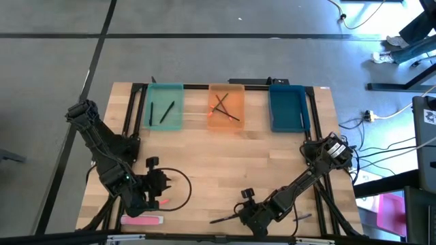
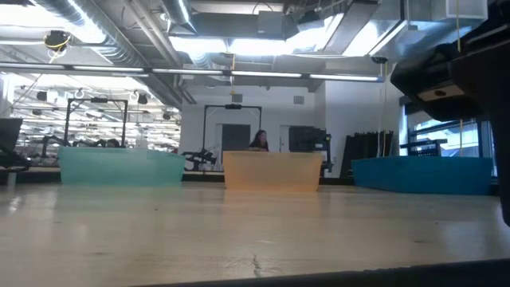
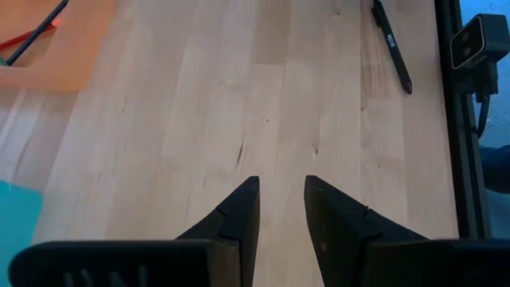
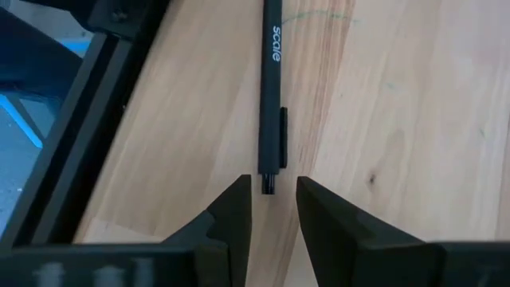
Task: Sort crayons/erasers/pens/pencils in bins
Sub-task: Put the black pen into the green bin
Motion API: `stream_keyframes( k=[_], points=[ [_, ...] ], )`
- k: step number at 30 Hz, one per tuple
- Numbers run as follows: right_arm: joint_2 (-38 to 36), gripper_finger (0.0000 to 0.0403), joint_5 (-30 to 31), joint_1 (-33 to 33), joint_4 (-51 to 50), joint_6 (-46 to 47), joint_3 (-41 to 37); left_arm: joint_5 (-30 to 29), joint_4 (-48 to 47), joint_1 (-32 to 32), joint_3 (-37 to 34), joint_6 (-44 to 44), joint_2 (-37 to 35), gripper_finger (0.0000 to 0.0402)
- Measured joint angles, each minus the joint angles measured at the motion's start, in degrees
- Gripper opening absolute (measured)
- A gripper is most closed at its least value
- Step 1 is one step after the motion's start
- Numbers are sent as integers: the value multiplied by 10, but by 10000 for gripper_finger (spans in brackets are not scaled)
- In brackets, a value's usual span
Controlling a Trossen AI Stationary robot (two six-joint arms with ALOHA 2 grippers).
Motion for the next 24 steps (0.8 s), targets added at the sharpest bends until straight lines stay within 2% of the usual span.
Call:
stream_keyframes(
  k=[24],
  points=[
    [20, 105, -3, 0, 10, 0, 0, 0, 0, 0, 0, 0, 0, 94]
  ],
)
